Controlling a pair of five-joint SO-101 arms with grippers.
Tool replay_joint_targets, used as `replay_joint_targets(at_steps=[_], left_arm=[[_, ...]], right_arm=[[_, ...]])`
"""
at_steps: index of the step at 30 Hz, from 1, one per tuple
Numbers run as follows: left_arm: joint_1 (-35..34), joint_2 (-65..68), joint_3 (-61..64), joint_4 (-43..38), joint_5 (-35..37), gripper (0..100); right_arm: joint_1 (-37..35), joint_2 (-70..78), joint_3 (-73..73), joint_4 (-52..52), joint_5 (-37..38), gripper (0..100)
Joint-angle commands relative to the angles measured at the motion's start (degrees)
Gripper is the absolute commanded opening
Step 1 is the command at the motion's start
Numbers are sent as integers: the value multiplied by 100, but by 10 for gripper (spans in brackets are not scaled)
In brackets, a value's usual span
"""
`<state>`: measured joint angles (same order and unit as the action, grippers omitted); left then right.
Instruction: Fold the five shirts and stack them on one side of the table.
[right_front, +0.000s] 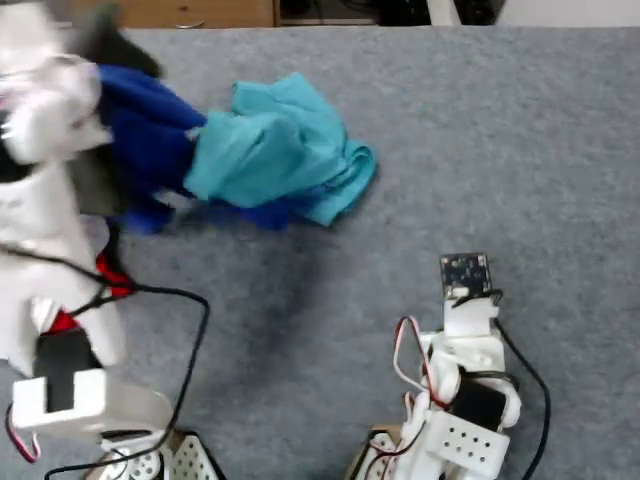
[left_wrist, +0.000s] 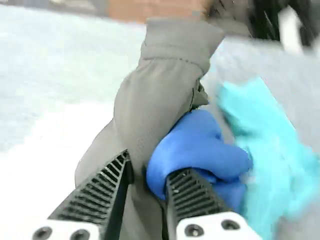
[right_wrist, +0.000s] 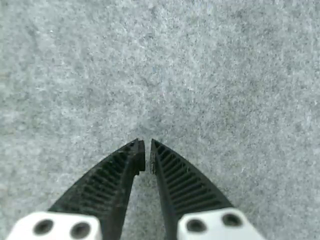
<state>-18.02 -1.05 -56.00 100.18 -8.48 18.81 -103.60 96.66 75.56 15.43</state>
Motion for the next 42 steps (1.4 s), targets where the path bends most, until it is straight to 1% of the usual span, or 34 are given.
replay_joint_targets(at_steps=[1, 6, 8, 14, 16, 18, 20, 24, 25, 27, 29, 33, 37, 39, 42], left_arm=[[-976, -321, -826, -132, -229, 17], [-2233, -321, -888, -1055, -316, 17], [-2541, -312, -589, -1266, -422, 18], [-2699, -312, 1415, -1354, -1187, 18], [-2831, -312, 2119, -1626, -1301, 19], [-2910, -330, 2708, -2092, -1407, 27], [-3068, -365, 3130, -2462, -1503, 88], [-3393, -338, 3349, -2804, -1556, 234], [-3446, -330, 3349, -2840, -1670, 250], [-3534, -330, 3349, -2989, -1934, 248], [-3657, -374, 3349, -3138, -2022, 242], [-3938, -479, 2901, -3279, -1934, 243], [-4176, -734, 2558, -3270, -1134, 243], [-4176, -989, 2523, -3077, -853, 243], [-4097, -1437, 2611, -2505, -730, 243]], right_arm=[[110, -646, 4, 26, -26, 41], [110, -646, 4, 26, -26, 41], [110, -646, 4, 26, -26, 41], [110, -646, 4, 26, -26, 41], [110, -646, 4, 26, -26, 41], [110, -646, 4, 26, -26, 41], [110, -646, 4, 26, -26, 41], [110, -646, 4, 26, -26, 41], [110, -646, 4, 26, -26, 41], [110, -646, 4, 26, -26, 41], [110, -646, 4, 26, -26, 41], [110, -646, 4, 26, -26, 41], [110, -646, 4, 26, -26, 41], [110, -646, 4, 26, -26, 41], [110, -646, 4, 26, -26, 41]])
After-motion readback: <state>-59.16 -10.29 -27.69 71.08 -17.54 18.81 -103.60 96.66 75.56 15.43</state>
